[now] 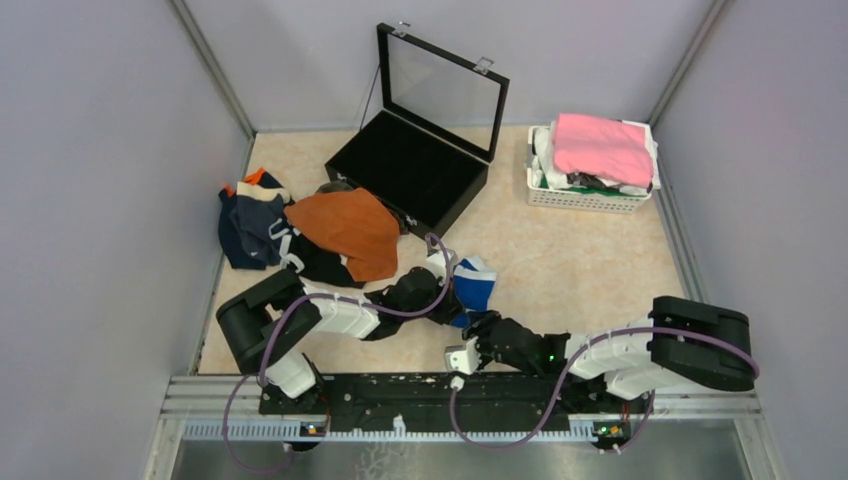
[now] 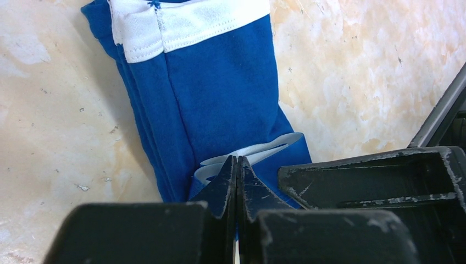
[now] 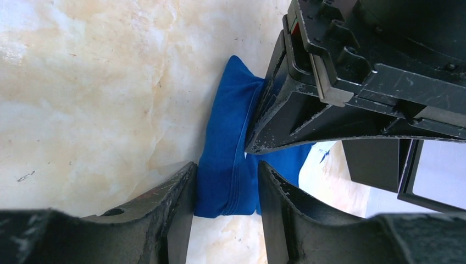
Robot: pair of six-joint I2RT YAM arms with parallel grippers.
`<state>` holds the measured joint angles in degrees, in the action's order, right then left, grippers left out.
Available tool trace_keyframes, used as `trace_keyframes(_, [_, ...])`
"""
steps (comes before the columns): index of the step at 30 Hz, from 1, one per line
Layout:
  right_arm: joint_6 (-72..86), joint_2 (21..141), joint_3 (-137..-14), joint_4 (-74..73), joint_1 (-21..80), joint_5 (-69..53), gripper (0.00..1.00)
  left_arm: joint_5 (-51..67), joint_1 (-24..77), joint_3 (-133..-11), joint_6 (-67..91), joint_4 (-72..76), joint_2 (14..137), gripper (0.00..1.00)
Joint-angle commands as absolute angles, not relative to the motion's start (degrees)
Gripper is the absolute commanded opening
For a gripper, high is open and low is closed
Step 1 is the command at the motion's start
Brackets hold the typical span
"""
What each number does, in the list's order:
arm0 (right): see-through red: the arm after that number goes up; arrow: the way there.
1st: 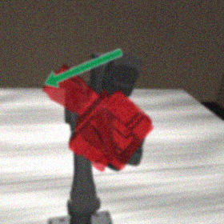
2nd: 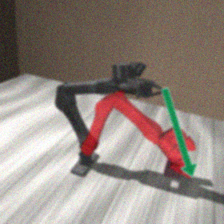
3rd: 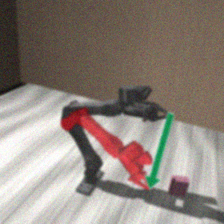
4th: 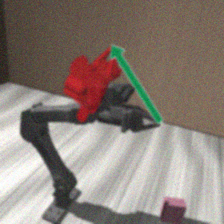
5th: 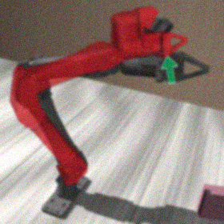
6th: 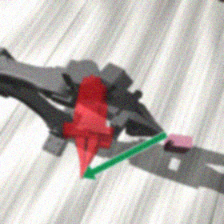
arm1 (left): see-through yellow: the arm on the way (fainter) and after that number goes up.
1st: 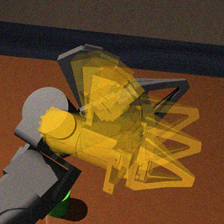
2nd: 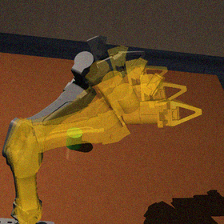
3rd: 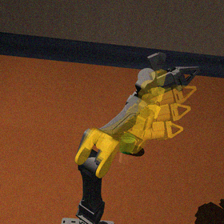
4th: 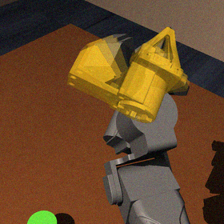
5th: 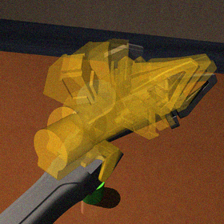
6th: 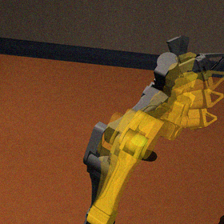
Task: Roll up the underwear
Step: Roll the underwear to the center of the board.
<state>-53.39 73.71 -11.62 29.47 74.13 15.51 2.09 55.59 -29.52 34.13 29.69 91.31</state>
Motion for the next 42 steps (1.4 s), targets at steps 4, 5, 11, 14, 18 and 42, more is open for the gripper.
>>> trace_keyframes(4, [-49.5,77.8,-11.4,29.0,72.7,16.4,0.34,0.5,55.0,-28.1,31.6,18.7,93.9,0.0])
trace_keyframes(5, [-49.2,77.9,-11.5,29.1,72.6,16.9,0.3,0.5,55.0,-28.1,31.6,18.6,93.8,0.0])
trace_keyframes(11, [-45.5,76.6,-13.1,27.8,71.1,17.9,0.05,0.4,54.3,-27.3,31.6,18.3,91.9,0.0])
trace_keyframes(14, [-44.8,75.0,-13.8,27.0,71.1,16.1,0.0,0.5,53.4,-27.2,32.1,16.7,88.2,0.0])
trace_keyframes(18, [-45.2,73.6,-14.4,26.3,71.1,12.3,0.0,-3.8,52.5,-28.1,32.2,11.1,80.7,0.0])
trace_keyframes(42, [-33.3,80.4,-18.4,36.9,74.2,-7.5,0.0,9.0,50.7,-25.6,26.1,5.1,59.0,0.0])
